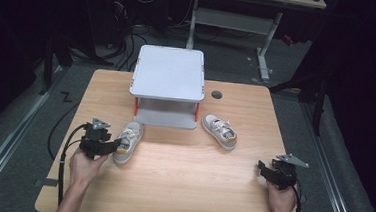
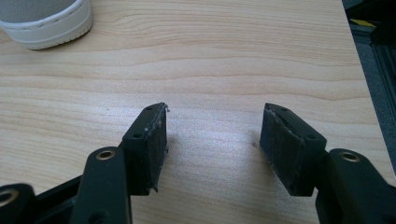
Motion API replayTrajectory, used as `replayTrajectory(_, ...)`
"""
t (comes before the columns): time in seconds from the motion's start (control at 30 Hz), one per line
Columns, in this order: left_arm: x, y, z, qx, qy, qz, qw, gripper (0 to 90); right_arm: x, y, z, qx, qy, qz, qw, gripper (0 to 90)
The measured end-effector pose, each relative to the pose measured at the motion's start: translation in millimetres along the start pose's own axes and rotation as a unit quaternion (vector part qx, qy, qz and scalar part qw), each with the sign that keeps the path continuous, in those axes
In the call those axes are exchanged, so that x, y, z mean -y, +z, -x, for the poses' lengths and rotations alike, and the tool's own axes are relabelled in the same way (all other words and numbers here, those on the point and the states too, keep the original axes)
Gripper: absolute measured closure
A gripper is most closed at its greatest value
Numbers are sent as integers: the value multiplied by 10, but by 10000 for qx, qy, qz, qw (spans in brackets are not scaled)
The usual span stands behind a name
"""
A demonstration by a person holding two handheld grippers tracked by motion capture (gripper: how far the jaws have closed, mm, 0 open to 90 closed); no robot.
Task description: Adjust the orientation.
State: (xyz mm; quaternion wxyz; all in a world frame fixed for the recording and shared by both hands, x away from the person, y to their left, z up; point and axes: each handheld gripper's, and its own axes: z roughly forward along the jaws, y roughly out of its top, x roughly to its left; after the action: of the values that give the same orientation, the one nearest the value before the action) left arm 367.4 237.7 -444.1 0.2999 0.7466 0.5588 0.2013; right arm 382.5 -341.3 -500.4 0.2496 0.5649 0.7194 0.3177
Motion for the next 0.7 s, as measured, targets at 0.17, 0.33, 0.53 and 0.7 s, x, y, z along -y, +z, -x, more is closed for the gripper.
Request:
replayTrajectory(0.17, -1, 22, 7, -14, 104, -22, 9999, 596, 1, -2, 9, -30, 21, 11, 10000, 418)
replayTrajectory(0.33, -10, 30, 26, 17, 189, -82, 9998, 638, 3, -3, -4, 7, 13, -8, 10000, 421)
replayTrajectory(0.53, -37, 138, 56, -24, 273, -217, 9994, 650, 7, -7, 7, -37, 56, 14, 10000, 421)
replayTrajectory(0.7, -26, 136, 55, -167, 237, -166, 9994, 729, 6, -7, 5, -26, 41, 13, 10000, 421)
